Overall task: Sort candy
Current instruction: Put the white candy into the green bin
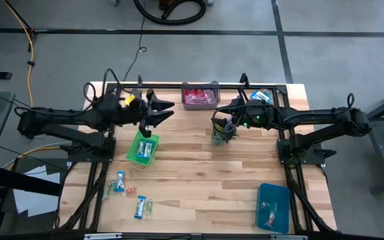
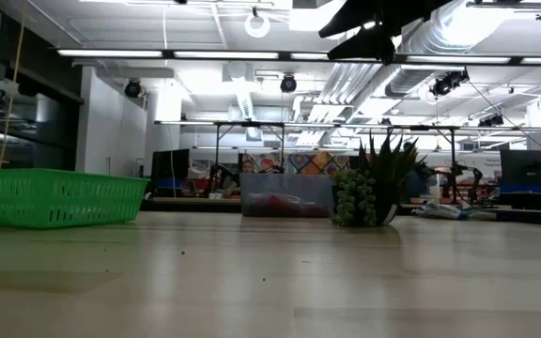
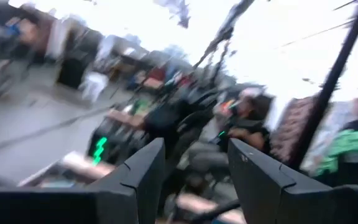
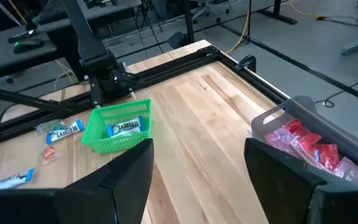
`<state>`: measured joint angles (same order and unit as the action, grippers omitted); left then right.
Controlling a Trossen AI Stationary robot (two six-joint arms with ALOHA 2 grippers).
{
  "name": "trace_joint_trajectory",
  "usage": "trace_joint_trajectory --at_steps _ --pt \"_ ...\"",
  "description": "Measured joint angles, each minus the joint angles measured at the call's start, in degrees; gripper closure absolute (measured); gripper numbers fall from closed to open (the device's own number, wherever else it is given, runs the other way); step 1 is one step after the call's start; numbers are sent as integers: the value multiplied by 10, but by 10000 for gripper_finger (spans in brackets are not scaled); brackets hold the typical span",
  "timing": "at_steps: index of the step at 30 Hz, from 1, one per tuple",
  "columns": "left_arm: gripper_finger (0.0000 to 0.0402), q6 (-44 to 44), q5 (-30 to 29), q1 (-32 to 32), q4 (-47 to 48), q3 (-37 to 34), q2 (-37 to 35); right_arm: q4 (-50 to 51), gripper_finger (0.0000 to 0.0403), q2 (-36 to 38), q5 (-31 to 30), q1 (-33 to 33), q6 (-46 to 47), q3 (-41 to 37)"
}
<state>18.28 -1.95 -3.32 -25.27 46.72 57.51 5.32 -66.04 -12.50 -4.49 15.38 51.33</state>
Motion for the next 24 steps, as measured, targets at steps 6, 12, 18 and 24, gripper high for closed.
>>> trace_joint_trajectory --at_steps 6,12,18,24 --pt "238 14 63 -21 -64 0 30 -7 155 0 0 0 13 0" --pt "238 23 64 -20 -59 -1 33 -21 155 0 5 0 26 0" --pt "238 -75 62 -8 27 0 33 -113 155 0 72 0 27 0" --pt "238 -110 29 -8 127 -1 34 -168 155 0 113 0 26 0"
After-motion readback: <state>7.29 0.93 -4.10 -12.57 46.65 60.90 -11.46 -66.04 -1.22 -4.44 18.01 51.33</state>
